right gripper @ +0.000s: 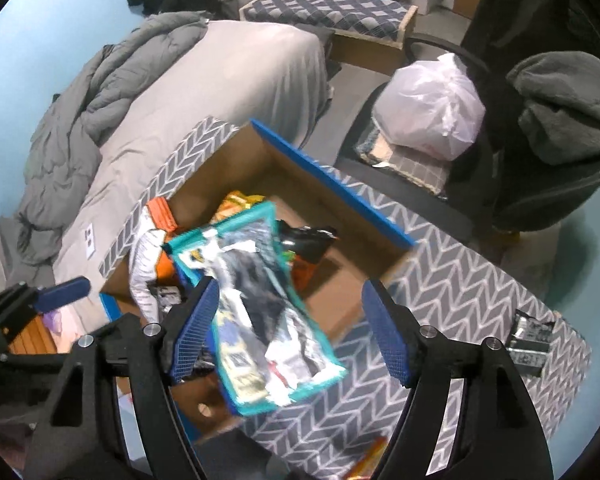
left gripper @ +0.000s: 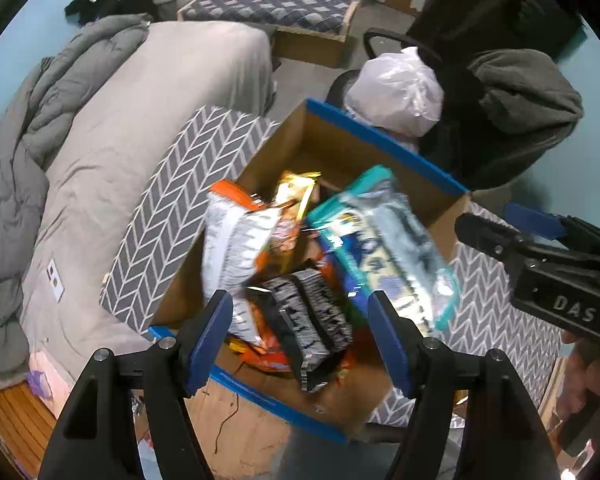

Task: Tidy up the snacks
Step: 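Move the right tool to the last black packet and the left tool toward the orange bag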

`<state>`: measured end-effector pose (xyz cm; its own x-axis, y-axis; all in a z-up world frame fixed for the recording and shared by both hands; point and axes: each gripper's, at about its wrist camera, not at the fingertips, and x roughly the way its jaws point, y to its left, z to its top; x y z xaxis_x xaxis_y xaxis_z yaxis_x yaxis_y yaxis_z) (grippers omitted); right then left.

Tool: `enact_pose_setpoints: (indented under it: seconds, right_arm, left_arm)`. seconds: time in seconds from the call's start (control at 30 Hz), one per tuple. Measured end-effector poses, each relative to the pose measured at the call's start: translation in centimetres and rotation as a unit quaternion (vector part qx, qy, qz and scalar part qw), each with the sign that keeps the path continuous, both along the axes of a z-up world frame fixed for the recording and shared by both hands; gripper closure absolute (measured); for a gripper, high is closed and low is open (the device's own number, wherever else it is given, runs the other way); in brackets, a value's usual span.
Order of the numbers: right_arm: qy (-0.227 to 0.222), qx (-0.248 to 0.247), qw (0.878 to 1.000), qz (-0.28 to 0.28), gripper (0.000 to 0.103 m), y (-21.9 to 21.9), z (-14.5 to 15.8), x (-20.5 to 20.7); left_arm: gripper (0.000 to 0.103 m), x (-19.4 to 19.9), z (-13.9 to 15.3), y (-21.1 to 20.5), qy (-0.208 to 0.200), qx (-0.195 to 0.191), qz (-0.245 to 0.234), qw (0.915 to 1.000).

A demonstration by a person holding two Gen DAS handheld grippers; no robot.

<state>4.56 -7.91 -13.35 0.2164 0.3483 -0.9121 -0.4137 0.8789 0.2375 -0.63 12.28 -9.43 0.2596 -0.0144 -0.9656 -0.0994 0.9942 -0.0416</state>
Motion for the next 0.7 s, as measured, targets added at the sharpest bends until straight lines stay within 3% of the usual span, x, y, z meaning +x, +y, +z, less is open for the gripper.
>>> enact_pose_setpoints:
  seconds: [0.4, 0.7]
  right_arm:
    - [0.008, -0.03, 0.997, -0.068, 0.028, -9.8, -1.2, -0.2]
    - [0.027, -0.066, 0.99, -0.122, 0.027, -18.7, -4.1, 0.3]
  left_arm:
    - [0.031, 0.6, 1.0, -7.6, -0.007, 0.004, -0.084, 0.9965]
    - [0.031, 1.4, 0.6, -14.4, -0.006, 0.008, -0.139, 0.9902]
